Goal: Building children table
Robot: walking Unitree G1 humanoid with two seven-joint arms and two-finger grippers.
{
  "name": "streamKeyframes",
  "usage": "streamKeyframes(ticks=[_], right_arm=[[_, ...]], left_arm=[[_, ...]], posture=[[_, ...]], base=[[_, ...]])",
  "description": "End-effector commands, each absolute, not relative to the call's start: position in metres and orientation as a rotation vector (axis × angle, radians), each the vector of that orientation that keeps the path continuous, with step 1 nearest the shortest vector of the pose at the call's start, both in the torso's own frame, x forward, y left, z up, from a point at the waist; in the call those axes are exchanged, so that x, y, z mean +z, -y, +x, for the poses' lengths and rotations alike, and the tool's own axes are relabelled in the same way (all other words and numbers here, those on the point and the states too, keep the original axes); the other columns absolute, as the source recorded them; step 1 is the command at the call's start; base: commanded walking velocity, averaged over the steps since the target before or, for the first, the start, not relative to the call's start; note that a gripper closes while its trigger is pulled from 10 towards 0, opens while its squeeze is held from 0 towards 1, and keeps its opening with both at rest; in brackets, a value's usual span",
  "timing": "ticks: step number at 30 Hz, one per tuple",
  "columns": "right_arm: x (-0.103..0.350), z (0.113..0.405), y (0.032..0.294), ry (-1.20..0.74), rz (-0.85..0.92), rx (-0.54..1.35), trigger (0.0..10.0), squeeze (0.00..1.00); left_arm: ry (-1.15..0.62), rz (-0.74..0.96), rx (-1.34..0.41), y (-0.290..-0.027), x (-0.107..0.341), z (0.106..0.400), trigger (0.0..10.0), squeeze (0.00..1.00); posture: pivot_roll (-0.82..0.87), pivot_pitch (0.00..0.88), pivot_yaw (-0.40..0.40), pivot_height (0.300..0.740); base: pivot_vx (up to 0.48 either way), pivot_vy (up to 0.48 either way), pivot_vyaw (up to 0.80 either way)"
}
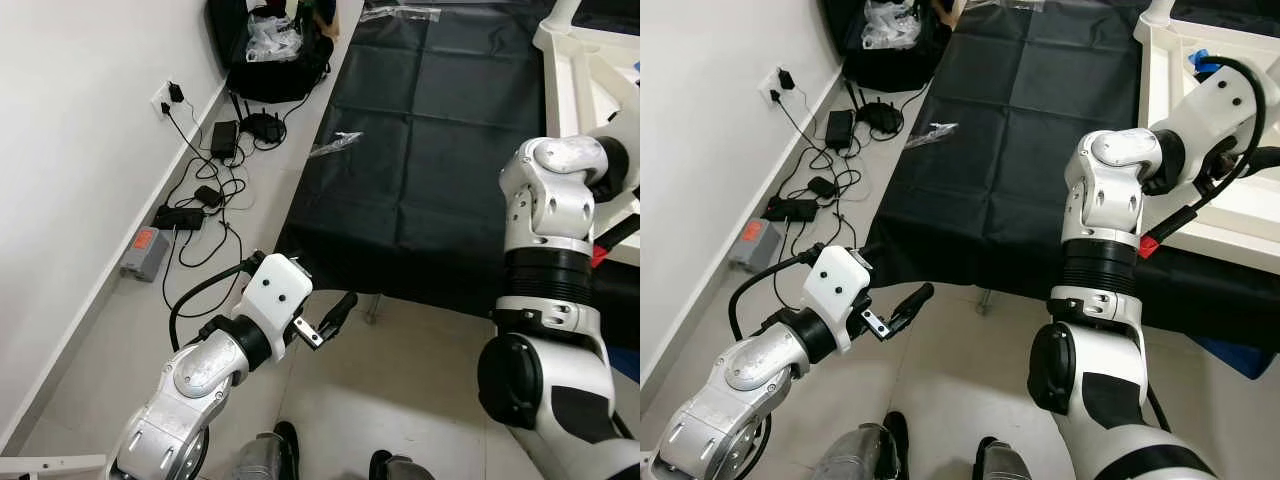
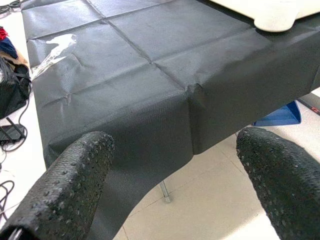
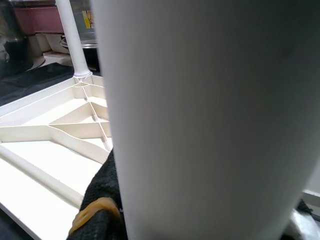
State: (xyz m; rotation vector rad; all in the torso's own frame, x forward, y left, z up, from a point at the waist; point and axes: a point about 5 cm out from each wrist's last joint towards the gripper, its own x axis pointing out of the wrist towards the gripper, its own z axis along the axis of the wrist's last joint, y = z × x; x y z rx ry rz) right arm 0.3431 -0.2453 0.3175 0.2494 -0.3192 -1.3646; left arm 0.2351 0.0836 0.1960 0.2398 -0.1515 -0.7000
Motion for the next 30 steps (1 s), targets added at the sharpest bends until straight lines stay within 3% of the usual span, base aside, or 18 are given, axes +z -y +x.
streamKeyframes(ticks=[1, 3, 4, 11, 23, 30], right_arm=[[0.33, 0.339, 0.242, 0.366, 0.295, -1.352, 10.0, 0.0], [0.319, 0.342, 0.244, 0.308, 0.29, -1.359, 10.0, 0.0], [0.287, 0.349, 0.244, 0.162, 0.238, -1.352, 10.0, 0.0], [0.247, 0.352, 0.243, -0.027, 0.185, -1.368, 10.0, 0.0], [0.221, 0.352, 0.244, -0.16, 0.249, -1.493, 10.0, 0.0], [0.227, 0.35, 0.246, -0.103, 0.213, -1.559, 10.0, 0.0]], left_arm=[[0.132, 0.244, -0.702, -0.083, 0.19, 0.234, 10.0, 0.0], [0.134, 0.244, -0.701, -0.083, 0.191, 0.234, 10.0, 0.0], [0.139, 0.241, -0.701, -0.083, 0.192, 0.235, 10.0, 0.0], [0.144, 0.24, -0.705, -0.081, 0.194, 0.233, 10.0, 0.0], [0.164, 0.215, -0.693, -0.076, 0.203, 0.23, 10.0, 0.0], [0.172, 0.207, -0.693, -0.073, 0.207, 0.229, 10.0, 0.0]], posture=[[0.17, 0.232, 0.015, 0.74], [0.17, 0.235, 0.015, 0.74], [0.16, 0.237, 0.015, 0.74], [0.16, 0.257, 0.01, 0.74], [0.18, 0.315, 0.009, 0.74], [0.18, 0.337, 0.002, 0.74]], base=[[0.0, 0.0, 0.0], [0.0, 0.0, 0.0], [0.0, 0.0, 0.0], [0.0, 0.0, 0.0], [0.0, 0.0, 0.0], [0.0, 0.0, 0.0]])
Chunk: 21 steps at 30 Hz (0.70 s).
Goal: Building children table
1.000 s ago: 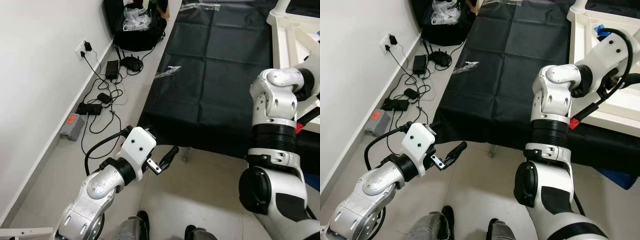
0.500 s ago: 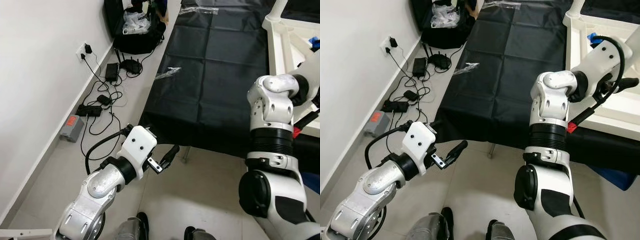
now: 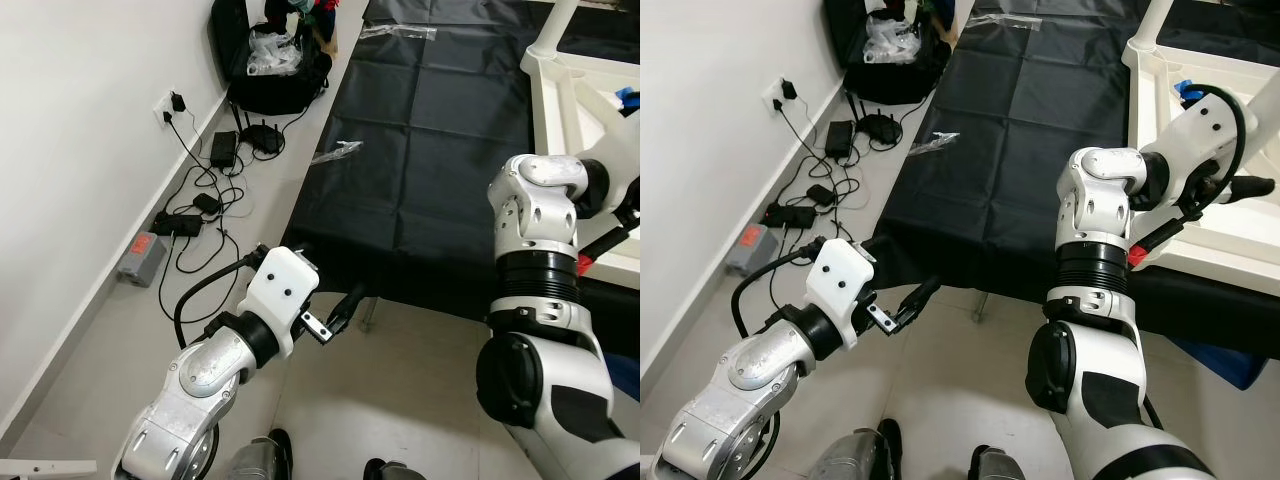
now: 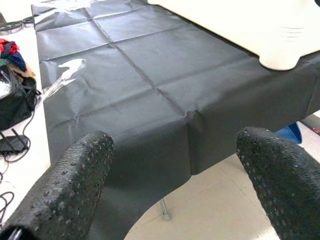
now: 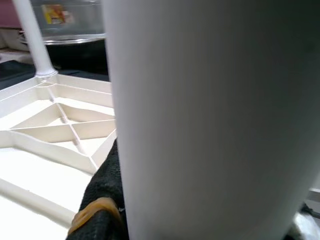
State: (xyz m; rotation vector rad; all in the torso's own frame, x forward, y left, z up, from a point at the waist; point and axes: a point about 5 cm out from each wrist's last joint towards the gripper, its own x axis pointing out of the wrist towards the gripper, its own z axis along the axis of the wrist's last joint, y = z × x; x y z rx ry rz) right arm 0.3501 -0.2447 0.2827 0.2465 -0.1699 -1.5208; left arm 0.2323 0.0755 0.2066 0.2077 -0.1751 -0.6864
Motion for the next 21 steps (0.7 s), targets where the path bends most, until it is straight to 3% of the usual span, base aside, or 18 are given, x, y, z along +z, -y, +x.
streamKeyframes(ticks=[1, 16, 17, 18, 21], right_arm=[[0.226, 0.35, 0.244, -0.114, 0.226, -1.569, 10.0, 0.0], [0.225, 0.36, 0.235, -0.118, 0.289, -1.521, 10.0, 0.0], [0.226, 0.361, 0.235, -0.114, 0.295, -1.513, 10.0, 0.22], [0.226, 0.362, 0.234, -0.106, 0.294, -1.508, 10.0, 1.0], [0.227, 0.363, 0.234, -0.09, 0.293, -1.497, 10.0, 1.0]], left_arm=[[0.173, 0.205, -0.693, -0.073, 0.207, 0.228, 10.0, 0.0], [0.163, 0.183, -0.69, -0.068, 0.208, 0.223, 10.0, 0.0], [0.161, 0.182, -0.69, -0.068, 0.207, 0.223, 10.0, 0.0], [0.16, 0.18, -0.69, -0.067, 0.207, 0.223, 10.0, 0.0], [0.158, 0.18, -0.691, -0.067, 0.207, 0.223, 10.0, 0.0]], posture=[[0.18, 0.342, -0.001, 0.74], [0.18, 0.364, -0.017, 0.74], [0.17, 0.364, -0.017, 0.74], [0.17, 0.363, -0.017, 0.74], [0.17, 0.362, -0.018, 0.74]], base=[[0.0, 0.0, 0.0], [0.0, 0.0, 0.0], [0.0, 0.0, 0.0], [0.0, 0.0, 0.0], [0.0, 0.0, 0.0]])
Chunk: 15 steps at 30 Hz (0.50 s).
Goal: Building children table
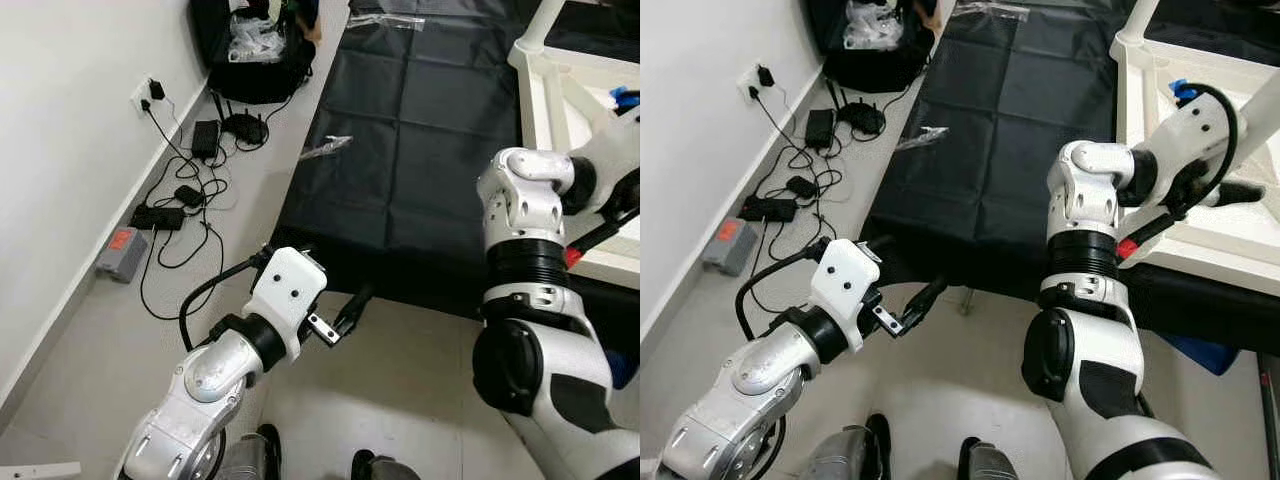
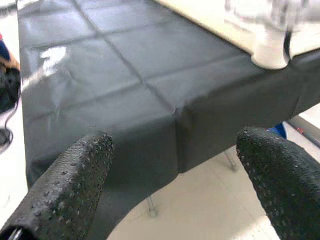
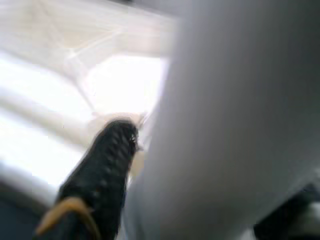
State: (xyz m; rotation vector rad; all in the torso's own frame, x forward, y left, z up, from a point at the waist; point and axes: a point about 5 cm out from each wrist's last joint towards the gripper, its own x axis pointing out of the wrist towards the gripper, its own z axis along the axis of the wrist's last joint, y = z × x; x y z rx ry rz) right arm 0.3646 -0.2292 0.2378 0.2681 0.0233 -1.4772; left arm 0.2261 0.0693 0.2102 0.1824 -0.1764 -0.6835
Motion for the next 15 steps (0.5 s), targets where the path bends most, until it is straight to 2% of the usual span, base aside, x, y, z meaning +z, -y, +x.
streamKeyframes(ticks=[1, 15], right_arm=[[0.229, 0.363, 0.234, -0.087, 0.293, -1.492, 10.0, 0.0], [0.251, 0.367, 0.226, 0.003, 0.284, -1.465, 10.0, 0.0]], left_arm=[[0.155, 0.181, -0.693, -0.067, 0.206, 0.222, 10.0, 0.0], [0.15, 0.188, -0.691, -0.067, 0.205, 0.222, 10.0, 0.0]], posture=[[0.17, 0.358, -0.016, 0.74], [0.17, 0.34, -0.015, 0.74]], base=[[0.0, 0.0, 0.0], [0.0, 0.0, 0.0]])
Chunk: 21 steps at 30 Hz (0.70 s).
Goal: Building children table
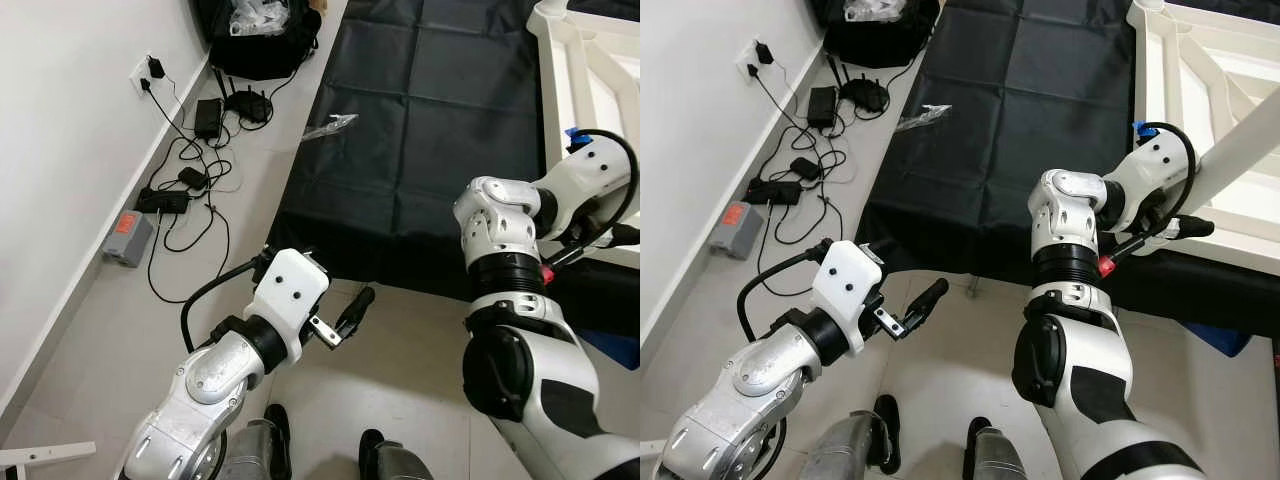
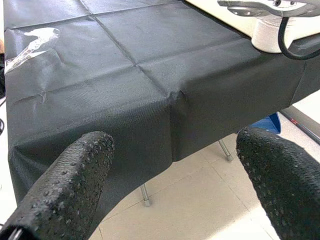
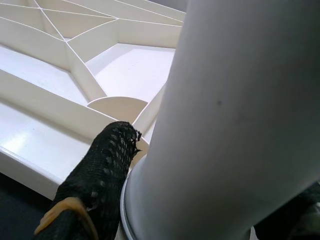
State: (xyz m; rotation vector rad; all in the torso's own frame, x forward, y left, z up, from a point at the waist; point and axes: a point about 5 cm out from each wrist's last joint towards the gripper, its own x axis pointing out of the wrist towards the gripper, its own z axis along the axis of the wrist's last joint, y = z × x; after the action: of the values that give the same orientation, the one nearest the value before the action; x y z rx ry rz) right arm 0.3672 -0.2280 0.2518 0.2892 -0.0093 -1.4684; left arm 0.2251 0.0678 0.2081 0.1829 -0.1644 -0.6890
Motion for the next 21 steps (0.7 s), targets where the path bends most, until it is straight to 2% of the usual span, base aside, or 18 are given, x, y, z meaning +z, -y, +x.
streamKeyframes(ticks=[1, 12, 13, 14, 21], right_arm=[[0.255, 0.367, 0.223, 0.022, 0.288, -1.454, 10.0, 0.0], [0.271, 0.363, 0.208, 0.115, 0.272, -1.429, 10.0, 0.0], [0.27, 0.363, 0.206, 0.113, 0.277, -1.427, 10.0, 0.58], [0.269, 0.363, 0.204, 0.112, 0.283, -1.419, 10.0, 1.0], [0.269, 0.363, 0.204, 0.108, 0.286, -1.417, 10.0, 1.0]], left_arm=[[0.151, 0.187, -0.689, -0.067, 0.205, 0.222, 10.0, 0.0], [0.147, 0.191, -0.692, -0.067, 0.203, 0.222, 10.0, 0.0], [0.145, 0.192, -0.693, -0.067, 0.203, 0.222, 10.0, 0.0], [0.143, 0.192, -0.694, -0.067, 0.202, 0.222, 10.0, 0.0], [0.14, 0.193, -0.693, -0.067, 0.202, 0.222, 10.0, 0.0]], posture=[[0.17, 0.338, -0.013, 0.74], [0.16, 0.327, -0.014, 0.74], [0.16, 0.326, -0.015, 0.74], [0.16, 0.325, -0.016, 0.74], [0.16, 0.332, -0.013, 0.74]], base=[[0.0, 0.0, 0.0], [0.0, 0.0, 0.0], [0.0, 0.0, 0.0], [0.0, 0.0, 0.0], [0.0, 0.0, 0.0]])
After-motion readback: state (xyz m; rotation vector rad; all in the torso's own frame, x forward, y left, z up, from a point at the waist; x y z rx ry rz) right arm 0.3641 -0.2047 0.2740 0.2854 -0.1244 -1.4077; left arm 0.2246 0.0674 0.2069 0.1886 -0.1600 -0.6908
